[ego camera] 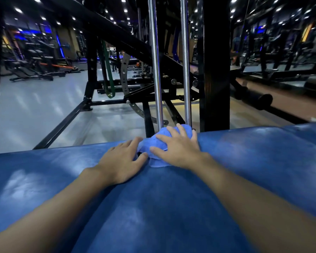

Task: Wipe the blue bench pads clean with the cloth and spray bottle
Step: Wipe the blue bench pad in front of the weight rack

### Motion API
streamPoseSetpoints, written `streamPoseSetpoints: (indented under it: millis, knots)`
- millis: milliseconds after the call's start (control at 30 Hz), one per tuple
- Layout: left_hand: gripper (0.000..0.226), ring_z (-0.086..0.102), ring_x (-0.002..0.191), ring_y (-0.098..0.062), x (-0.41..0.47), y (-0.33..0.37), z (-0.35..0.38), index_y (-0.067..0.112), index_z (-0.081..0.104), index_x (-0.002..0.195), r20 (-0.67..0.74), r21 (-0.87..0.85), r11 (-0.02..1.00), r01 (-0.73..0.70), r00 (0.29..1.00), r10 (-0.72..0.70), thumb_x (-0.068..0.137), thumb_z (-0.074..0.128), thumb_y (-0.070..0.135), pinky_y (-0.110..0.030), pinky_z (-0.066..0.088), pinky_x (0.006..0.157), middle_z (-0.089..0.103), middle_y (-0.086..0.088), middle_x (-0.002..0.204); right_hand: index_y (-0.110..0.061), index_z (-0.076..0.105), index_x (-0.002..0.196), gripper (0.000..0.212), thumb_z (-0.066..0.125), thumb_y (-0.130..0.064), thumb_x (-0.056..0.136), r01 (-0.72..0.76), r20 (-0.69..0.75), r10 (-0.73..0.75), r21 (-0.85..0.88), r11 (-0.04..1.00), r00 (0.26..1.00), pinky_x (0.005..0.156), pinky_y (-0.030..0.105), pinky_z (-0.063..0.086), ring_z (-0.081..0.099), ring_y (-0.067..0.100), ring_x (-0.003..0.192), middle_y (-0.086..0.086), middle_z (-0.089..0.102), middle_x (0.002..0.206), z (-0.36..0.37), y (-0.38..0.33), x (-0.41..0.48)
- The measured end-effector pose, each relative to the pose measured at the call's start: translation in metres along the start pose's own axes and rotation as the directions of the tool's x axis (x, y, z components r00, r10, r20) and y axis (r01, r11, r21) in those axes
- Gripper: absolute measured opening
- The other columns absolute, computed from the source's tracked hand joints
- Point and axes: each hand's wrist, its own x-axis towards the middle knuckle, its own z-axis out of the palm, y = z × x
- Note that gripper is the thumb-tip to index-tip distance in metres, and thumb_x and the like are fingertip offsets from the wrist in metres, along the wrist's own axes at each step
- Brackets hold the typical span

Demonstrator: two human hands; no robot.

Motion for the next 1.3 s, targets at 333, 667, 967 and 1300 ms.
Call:
streamPoseSetpoints:
  millis: [333,667,967,1300]
  knots:
    - [0.064,0.031,0.142,-0.013,0.021,0.043,0.015,0.037,0.035,0.145,0.091,0.075,0.985,-0.157,0.985,0.15,0.089,0.022,0.064,-0.047,0.027,0.111,0.039,0.013,0.15,-0.045,0.04,0.136,0.044,0.032,-0.054,0.093,-0.233,-0.006,0.234,-0.118,0.965,0.972,0.114,0.064,0.005,0.001,0.023,0.152,-0.009,0.02,0.16,-0.025,0.112,-0.016]
    - [0.059,0.031,0.141,-0.011,0.055,0.112,0.038,0.039,0.033,0.146,0.12,0.056,0.966,-0.252,0.962,0.244,0.094,0.036,0.066,-0.051,0.024,0.114,0.036,0.016,0.149,-0.054,0.028,0.142,0.054,0.026,-0.05,0.088,-0.266,-0.112,0.259,-0.058,0.962,0.959,0.113,0.054,0.02,0.012,0.021,0.145,-0.008,0.027,0.155,-0.02,0.176,-0.014]
    - [0.083,0.012,0.149,-0.022,0.076,0.196,0.062,0.052,0.014,0.149,0.334,0.136,0.903,-0.408,0.877,0.346,0.077,0.022,0.091,-0.067,0.013,0.112,0.018,0.007,0.16,-0.044,0.037,0.141,0.046,0.033,-0.043,0.095,-0.459,-0.146,0.446,-0.068,0.886,0.883,0.113,0.05,0.019,0.019,0.027,0.141,-0.001,0.032,0.151,-0.047,0.276,-0.034]
    - [0.094,0.011,0.15,-0.027,0.076,0.202,0.063,0.054,0.01,0.149,0.353,0.186,0.91,-0.372,0.889,0.291,0.066,0.015,0.097,-0.07,0.014,0.111,0.016,0.004,0.161,-0.052,0.038,0.136,0.045,0.033,-0.047,0.092,-0.561,-0.118,0.56,0.027,0.828,0.82,0.11,0.048,0.025,0.027,0.029,0.139,0.0,0.033,0.15,-0.055,0.305,-0.057]
